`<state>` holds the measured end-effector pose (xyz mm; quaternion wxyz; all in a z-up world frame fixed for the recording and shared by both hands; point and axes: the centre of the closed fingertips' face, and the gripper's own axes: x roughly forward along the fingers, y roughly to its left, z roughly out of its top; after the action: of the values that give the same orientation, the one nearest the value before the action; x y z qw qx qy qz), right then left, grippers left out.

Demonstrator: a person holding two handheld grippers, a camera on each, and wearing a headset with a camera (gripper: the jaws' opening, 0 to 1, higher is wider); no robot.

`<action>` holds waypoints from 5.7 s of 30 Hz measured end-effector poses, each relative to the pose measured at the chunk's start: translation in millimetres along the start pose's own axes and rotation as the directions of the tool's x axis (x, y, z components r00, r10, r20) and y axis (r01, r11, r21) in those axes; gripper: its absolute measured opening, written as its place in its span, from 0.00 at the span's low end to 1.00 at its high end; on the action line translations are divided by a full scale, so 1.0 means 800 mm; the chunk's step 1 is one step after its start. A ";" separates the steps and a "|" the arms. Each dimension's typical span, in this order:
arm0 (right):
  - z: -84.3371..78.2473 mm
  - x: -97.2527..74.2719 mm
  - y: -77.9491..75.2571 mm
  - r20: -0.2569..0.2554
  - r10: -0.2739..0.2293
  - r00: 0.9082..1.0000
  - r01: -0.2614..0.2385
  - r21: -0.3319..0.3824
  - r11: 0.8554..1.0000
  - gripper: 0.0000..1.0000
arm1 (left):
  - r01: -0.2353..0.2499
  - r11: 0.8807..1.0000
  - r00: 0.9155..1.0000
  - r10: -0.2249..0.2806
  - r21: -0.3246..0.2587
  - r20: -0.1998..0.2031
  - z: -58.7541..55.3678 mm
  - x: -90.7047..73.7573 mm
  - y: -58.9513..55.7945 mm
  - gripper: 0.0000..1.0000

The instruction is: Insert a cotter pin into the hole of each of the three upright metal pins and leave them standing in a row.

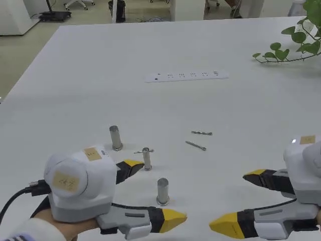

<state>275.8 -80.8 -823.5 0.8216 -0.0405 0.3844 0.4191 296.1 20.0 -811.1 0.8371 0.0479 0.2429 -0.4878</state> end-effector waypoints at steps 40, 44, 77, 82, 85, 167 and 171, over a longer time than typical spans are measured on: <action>0.054 0.056 -0.092 -0.259 -0.006 0.966 -0.074 -0.297 0.952 0.72 | -0.083 0.995 0.997 0.083 -0.054 -0.006 -0.011 -0.025 0.020 0.99; 0.057 0.066 -0.093 -0.278 -0.005 0.961 -0.087 -0.319 0.944 0.68 | -0.081 0.995 0.997 0.081 -0.063 -0.017 -0.015 -0.025 0.021 0.99; 0.075 0.114 -0.104 -0.380 -0.004 0.925 -0.140 -0.351 0.926 0.46 | -0.105 0.986 0.994 0.100 -0.128 -0.044 -0.025 -0.026 0.031 0.92; 0.077 0.113 -0.111 -0.388 -0.024 0.921 -0.126 -0.354 0.927 0.39 | -0.105 0.986 0.994 0.101 -0.129 -0.039 -0.024 -0.029 0.033 0.86; 0.078 0.113 -0.115 -0.388 -0.041 0.921 -0.112 -0.364 0.925 0.34 | -0.097 0.985 0.995 0.091 -0.146 -0.050 -0.025 -0.027 0.031 0.87; 0.109 0.067 -0.040 -0.162 -0.057 0.985 -0.059 -0.630 0.774 0.03 | -0.050 0.984 0.999 0.047 -0.173 -0.020 0.013 -0.045 0.034 0.64; 0.115 0.067 -0.028 -0.134 -0.046 0.990 -0.054 -0.652 0.757 0.03 | -0.054 0.979 0.998 0.050 -0.199 -0.023 0.018 -0.042 0.037 0.63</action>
<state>366.0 -24.2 -800.2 0.7254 -0.3534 0.2715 0.5246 312.4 57.1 -787.9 0.8480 -0.0255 0.2965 -0.4386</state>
